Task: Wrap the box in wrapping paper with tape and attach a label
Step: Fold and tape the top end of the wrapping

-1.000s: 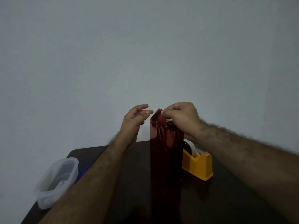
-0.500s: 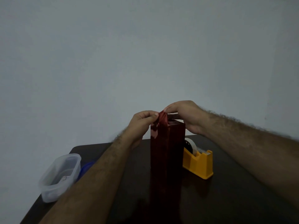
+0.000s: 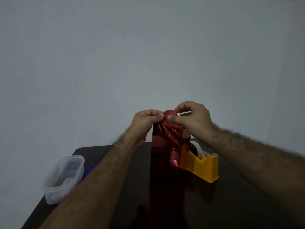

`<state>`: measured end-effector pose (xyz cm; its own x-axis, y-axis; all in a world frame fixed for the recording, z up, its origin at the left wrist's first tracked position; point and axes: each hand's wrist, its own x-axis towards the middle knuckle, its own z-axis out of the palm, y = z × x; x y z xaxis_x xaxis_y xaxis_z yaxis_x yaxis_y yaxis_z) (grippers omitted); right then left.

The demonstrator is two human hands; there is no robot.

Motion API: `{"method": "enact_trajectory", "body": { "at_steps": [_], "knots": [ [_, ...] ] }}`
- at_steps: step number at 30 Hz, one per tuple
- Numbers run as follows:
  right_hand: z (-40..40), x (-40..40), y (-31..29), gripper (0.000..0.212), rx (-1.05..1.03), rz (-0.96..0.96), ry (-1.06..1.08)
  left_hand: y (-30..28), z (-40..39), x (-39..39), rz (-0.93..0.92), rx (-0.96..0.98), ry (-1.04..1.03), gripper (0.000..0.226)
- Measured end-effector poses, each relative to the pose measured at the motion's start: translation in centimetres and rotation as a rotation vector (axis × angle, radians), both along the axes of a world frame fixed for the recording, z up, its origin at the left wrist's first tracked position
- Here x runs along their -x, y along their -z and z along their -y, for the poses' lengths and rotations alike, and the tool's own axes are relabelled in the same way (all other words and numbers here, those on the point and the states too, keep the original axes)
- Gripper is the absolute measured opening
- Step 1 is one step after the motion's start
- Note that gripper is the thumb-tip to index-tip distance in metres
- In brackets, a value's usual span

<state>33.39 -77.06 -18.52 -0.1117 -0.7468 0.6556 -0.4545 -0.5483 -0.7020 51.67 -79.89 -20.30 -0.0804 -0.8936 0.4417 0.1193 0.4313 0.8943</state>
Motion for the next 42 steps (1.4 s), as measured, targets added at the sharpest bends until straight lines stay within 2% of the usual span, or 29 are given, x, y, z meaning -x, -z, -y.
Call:
{"method": "enact_trajectory", "body": {
  "at_steps": [4,8,13,16,19,22,24,30,40,42],
  "knots": [
    [-0.3,-0.3,0.3,0.009,-0.013,0.01,0.074,-0.1,0.0,-0.1,0.024,0.02,0.007,0.021],
    [-0.1,-0.5,-0.3,0.003,-0.12,0.194,-0.084,-0.3,0.1,-0.4,0.045,0.013,0.019,0.019],
    [-0.5,-0.5,-0.8,0.007,-0.183,0.266,-0.197,-0.1,-0.1,-0.8,0.047,0.085,0.026,0.023],
    [-0.6,-0.3,-0.9,0.007,-0.215,0.3,-0.212,0.0,0.3,-1.0,0.061,0.095,0.037,0.016],
    [-0.4,0.1,-1.2,0.008,-0.245,0.286,-0.208,0.0,0.5,-0.9,0.064,0.087,0.046,0.011],
    [-0.1,0.7,-1.8,0.039,-0.332,0.193,-0.171,-0.2,0.3,-0.7,0.062,0.084,0.048,0.01],
    [-0.1,0.9,-2.5,0.049,-0.395,0.136,-0.141,-0.3,0.1,-0.5,0.073,0.091,0.046,0.01],
    [0.4,0.7,-3.7,0.016,-0.453,0.11,-0.113,-0.3,0.2,0.0,0.084,0.09,-0.016,0.01],
    [1.2,1.3,-3.2,0.02,-0.442,0.061,-0.164,0.1,0.7,0.5,0.079,0.069,-0.037,0.008],
    [1.1,1.1,-3.2,0.021,-0.439,0.062,-0.176,0.1,0.8,0.4,0.076,0.061,-0.043,0.018]
  ]
}}
